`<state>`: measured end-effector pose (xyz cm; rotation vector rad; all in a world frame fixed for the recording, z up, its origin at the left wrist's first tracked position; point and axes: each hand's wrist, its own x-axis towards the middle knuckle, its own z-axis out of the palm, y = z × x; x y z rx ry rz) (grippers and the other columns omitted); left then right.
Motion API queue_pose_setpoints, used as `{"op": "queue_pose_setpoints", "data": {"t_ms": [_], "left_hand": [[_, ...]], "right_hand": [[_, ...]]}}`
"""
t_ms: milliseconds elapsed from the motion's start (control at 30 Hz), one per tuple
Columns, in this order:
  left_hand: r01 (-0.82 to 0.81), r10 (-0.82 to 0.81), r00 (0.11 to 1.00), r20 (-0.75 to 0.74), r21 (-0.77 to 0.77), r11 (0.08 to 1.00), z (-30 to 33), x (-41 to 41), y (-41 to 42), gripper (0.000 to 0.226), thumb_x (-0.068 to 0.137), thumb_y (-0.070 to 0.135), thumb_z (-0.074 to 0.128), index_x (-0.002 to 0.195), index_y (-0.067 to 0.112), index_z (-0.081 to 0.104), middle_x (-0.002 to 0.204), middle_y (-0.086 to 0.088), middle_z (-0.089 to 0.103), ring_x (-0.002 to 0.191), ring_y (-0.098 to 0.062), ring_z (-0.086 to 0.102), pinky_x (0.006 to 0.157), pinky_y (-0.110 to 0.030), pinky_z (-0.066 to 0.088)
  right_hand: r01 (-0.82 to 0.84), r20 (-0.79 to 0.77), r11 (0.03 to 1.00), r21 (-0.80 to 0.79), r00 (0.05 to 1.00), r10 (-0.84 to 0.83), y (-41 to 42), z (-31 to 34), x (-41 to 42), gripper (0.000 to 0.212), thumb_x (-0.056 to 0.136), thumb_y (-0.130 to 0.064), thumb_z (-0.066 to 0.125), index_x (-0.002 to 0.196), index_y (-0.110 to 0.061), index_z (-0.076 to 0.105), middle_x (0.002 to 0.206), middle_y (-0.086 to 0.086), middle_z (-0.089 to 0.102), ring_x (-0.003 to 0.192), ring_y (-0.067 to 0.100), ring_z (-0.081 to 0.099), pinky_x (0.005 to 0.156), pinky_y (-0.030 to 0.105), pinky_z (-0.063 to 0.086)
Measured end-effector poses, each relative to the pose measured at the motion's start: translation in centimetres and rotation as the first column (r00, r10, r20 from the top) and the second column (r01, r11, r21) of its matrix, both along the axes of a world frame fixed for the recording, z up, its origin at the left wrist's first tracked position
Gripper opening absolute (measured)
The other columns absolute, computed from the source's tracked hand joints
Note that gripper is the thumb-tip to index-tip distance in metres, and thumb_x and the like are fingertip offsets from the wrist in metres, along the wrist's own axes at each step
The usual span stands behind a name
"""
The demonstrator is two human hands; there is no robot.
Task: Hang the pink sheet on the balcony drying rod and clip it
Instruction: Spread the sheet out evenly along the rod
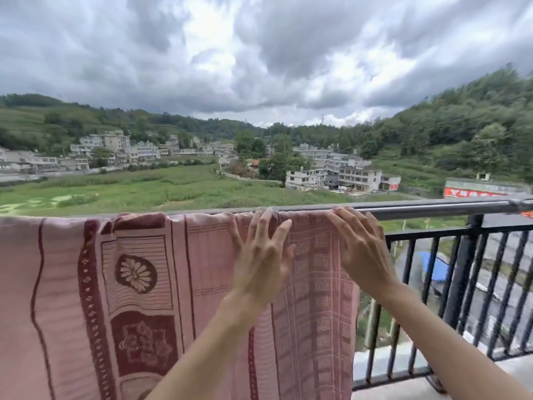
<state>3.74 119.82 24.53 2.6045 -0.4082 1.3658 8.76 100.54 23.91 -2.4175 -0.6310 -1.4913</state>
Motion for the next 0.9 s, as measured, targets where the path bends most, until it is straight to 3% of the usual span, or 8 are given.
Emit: {"op": "queue_pose_setpoints", "data": {"t_ms": [100,200,400,533,667,767,833,900], "left_hand": [[0.034,-0.032,0.999,0.028,-0.047,0.998,0.2,1.9,-4.5,0.037,0.078,0.035,0.056,0.113,0.024,0.061,0.125,-0.004,0.057,0.122,-0.026,0.05,0.105,-0.067,0.006],[0.028,-0.022,0.998,0.061,-0.107,0.994,0.5,3.8,-7.5,0.031,0.08,0.036,0.062,0.108,0.023,0.061,0.113,-0.001,0.058,0.11,-0.021,0.052,0.106,-0.062,0.009],[-0.052,0.087,0.987,0.134,-0.242,0.969,0.7,6.3,-9.8,0.024,0.085,0.043,0.043,0.097,0.03,0.058,0.096,0.006,0.063,0.096,-0.019,0.058,0.106,-0.042,0.003],[-0.045,0.109,0.983,0.148,-0.385,0.922,1.2,7.0,-12.8,0.019,0.084,0.039,0.044,0.085,0.027,0.059,0.091,0.01,0.064,0.092,-0.013,0.057,0.109,-0.043,0.003],[0.007,0.065,0.983,0.169,-0.392,0.92,1.1,7.8,-17.4,0.022,0.084,0.038,0.045,0.087,0.023,0.06,0.092,0.012,0.06,0.09,-0.01,0.056,0.107,-0.032,0.004],[0.039,0.039,0.982,0.184,-0.403,0.914,0.6,7.5,-19.6,0.047,0.086,0.06,0.038,0.092,0.019,0.06,0.091,0.012,0.055,0.089,-0.007,0.051,0.11,-0.045,0.013],[-0.068,0.121,0.985,0.123,-0.371,0.926,0.6,6.9,-20.9,0.065,0.081,0.07,0.031,0.1,0.015,0.059,0.092,0.005,0.058,0.093,-0.015,0.053,0.107,-0.057,0.024],[-0.23,0.26,0.964,0.06,-0.303,0.925,0.7,6.4,-22.9,0.067,0.079,0.068,0.04,0.109,0.011,0.055,0.097,-0.003,0.062,0.097,-0.024,0.058,0.102,-0.06,0.033]], "right_hand": [[0.008,-0.013,0.989,-0.149,1.0,-0.01,-3.9,0.7,1.2,0.051,0.081,-0.001,0.061,0.129,-0.015,0.048,0.13,0.007,0.057,0.121,0.024,0.048,0.101,0.049,0.036],[-0.073,-0.08,0.971,-0.229,0.995,0.056,-6.1,2.7,2.7,0.051,0.078,-0.002,0.066,0.126,-0.013,0.052,0.121,0.005,0.061,0.107,0.024,0.054,0.088,0.047,0.046],[-0.313,-0.298,0.899,-0.305,0.928,0.222,-11.0,4.5,5.4,0.065,0.076,0.008,0.056,0.135,-0.019,0.045,0.132,0.001,0.056,0.118,0.024,0.053,0.095,0.044,0.043],[-0.438,-0.403,0.886,-0.154,0.846,0.349,-13.3,5.9,7.0,0.048,0.082,-0.009,0.065,0.127,-0.024,0.055,0.119,-0.001,0.065,0.103,0.016,0.062,0.085,0.037,0.051],[-0.498,-0.383,0.866,0.029,0.795,0.47,-13.3,6.3,7.7,0.03,0.08,-0.028,0.069,0.11,-0.022,0.068,0.101,-0.002,0.073,0.083,0.01,0.067,0.075,0.029,0.053],[-0.602,-0.37,0.77,0.213,0.679,0.634,-13.7,7.0,8.4,0.02,0.082,-0.024,0.067,0.097,-0.012,0.074,0.094,0.002,0.074,0.077,0.01,0.068,0.072,0.027,0.055],[-0.638,-0.387,0.71,0.297,0.6,0.7,-14.4,7.6,8.6,0.017,0.084,-0.018,0.065,0.093,-0.006,0.074,0.089,0.006,0.074,0.075,0.013,0.067,0.069,0.023,0.054],[-0.661,-0.428,0.677,0.325,0.536,0.728,-15.6,7.9,8.7,0.017,0.088,-0.016,0.061,0.09,-0.003,0.072,0.085,0.005,0.072,0.076,0.017,0.065,0.067,0.025,0.051]]}}
